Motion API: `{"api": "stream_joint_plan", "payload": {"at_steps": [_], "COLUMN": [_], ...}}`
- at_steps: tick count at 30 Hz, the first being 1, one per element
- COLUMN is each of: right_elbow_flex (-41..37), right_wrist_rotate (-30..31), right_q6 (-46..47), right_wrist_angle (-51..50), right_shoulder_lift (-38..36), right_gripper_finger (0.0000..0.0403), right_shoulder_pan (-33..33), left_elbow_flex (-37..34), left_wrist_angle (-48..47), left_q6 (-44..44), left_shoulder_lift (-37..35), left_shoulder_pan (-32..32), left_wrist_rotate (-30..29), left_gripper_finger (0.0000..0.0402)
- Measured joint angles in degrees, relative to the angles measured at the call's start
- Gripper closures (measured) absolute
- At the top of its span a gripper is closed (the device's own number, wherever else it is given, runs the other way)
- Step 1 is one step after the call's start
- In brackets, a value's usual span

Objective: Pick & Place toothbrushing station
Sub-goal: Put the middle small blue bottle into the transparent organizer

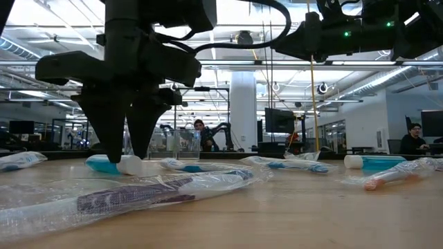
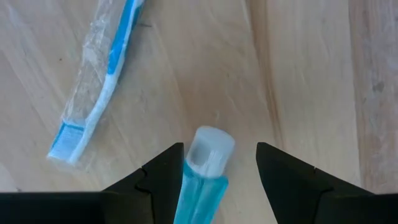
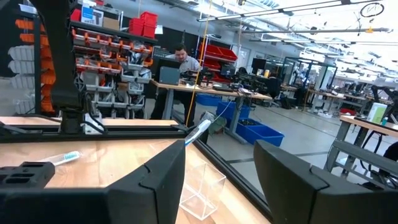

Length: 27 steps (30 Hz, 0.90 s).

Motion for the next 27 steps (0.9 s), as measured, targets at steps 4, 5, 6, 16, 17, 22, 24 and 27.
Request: {"api": "stream_joint_plan", "payload": {"at_steps": [4,5,6,16,17,22,24,27], "right_elbow_flex": [0.0,-0.02,0.0,0.0,0.0,0.0,0.0,0.0], "right_wrist_rotate": [0.0,0.0,0.0,0.0,0.0,0.0,0.02,0.01], "right_q6": [0.0,0.0,0.0,-0.02,-0.02,-0.02,-0.02,-0.02], "right_wrist_angle": [0.0,0.0,0.0,0.0,0.0,0.0,0.0,0.0], "right_shoulder_lift": [0.0,0.0,0.0,0.0,0.0,0.0,0.0,0.0], "right_gripper_finger": [0.022,0.022,0.022,0.022,0.022,0.022,0.022,0.022], "right_shoulder_pan": [0.0,0.0,0.0,0.0,-0.02,-0.01,0.0,0.0], "left_elbow_flex": [-2.38,-2.76,-3.16,-3.65,-3.65,-3.33,-2.58,-0.15], "left_wrist_angle": [4.2,4.62,5.06,4.4,4.3,3.96,3.17,1.35], "left_q6": [0.96,1.61,2.09,1.69,1.47,1.17,1.14,0.94], "left_shoulder_lift": [0.02,0.02,0.02,-0.02,-0.02,-0.02,0.09,0.13], "left_shoulder_pan": [0.0,-0.05,-0.14,-0.12,-0.08,-0.12,-0.4,-0.83], "left_wrist_rotate": [-0.05,-0.1,-0.12,-0.67,-0.63,0.39,-0.81,-3.62], "left_gripper_finger": [0.0192,0.0192,0.0193,0.0273,0.0281,0.03,0.03,0.0303]}}
